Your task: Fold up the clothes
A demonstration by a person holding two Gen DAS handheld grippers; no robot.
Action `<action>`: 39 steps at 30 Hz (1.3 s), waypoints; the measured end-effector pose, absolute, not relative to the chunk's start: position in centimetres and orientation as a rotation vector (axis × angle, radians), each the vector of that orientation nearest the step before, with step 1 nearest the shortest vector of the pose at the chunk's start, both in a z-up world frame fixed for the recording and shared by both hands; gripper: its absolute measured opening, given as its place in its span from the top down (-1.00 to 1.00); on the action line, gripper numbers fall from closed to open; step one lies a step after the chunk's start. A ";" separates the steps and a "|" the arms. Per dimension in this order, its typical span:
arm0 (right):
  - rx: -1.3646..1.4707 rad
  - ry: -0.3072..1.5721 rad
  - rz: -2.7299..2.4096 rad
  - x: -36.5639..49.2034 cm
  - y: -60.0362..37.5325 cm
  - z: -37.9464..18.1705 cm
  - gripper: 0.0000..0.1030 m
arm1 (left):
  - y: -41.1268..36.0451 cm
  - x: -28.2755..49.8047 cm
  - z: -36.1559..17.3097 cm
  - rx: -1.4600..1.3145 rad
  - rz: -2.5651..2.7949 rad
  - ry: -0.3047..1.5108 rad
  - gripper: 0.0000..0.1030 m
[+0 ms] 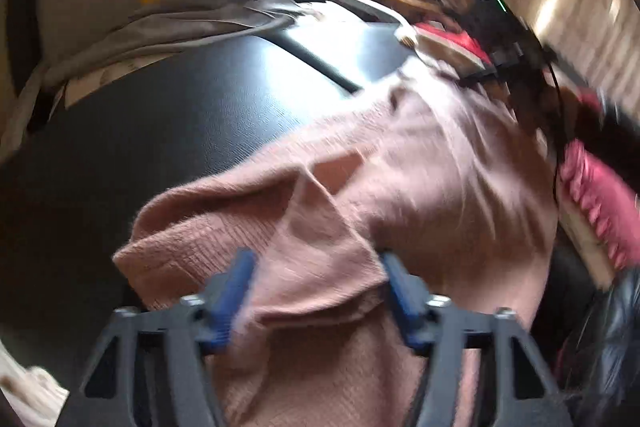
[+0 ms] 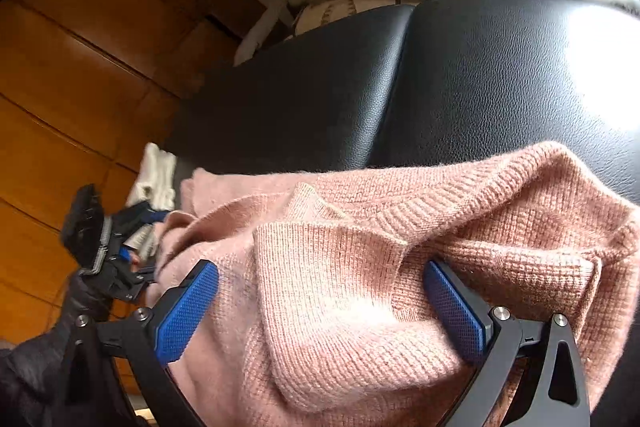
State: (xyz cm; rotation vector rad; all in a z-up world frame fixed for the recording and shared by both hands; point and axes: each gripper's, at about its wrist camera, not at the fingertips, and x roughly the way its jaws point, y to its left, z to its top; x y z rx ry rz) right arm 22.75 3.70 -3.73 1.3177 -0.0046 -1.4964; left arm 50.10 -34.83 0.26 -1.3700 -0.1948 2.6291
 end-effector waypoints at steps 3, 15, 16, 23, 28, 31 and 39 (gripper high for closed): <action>1.321 0.014 -1.532 22.7 4.0 -3.3 -0.67 | -35.9 50.7 1.2 -1.275 2.669 -0.352 0.72; 1.024 0.278 -1.798 26.4 4.8 4.3 0.34 | -41.2 54.2 4.5 -0.686 2.685 -1.041 0.91; 0.994 0.274 -1.825 26.3 4.9 5.2 0.34 | -41.9 54.0 4.2 -0.666 2.694 -1.103 0.91; 1.107 0.130 -1.777 22.3 6.1 4.2 -0.40 | -40.8 52.8 3.2 -1.045 2.839 -0.851 0.02; 1.239 0.113 -1.635 22.7 6.8 0.9 -0.72 | -34.8 54.1 4.1 -1.185 2.760 -0.397 -0.73; 1.268 0.122 -1.595 23.6 6.6 -0.4 -0.73 | -32.8 54.6 3.9 -1.241 2.757 -0.215 -0.73; 1.327 0.140 -1.615 24.2 5.5 -3.5 -0.92 | -34.2 53.8 1.1 -1.403 2.690 -0.099 -0.73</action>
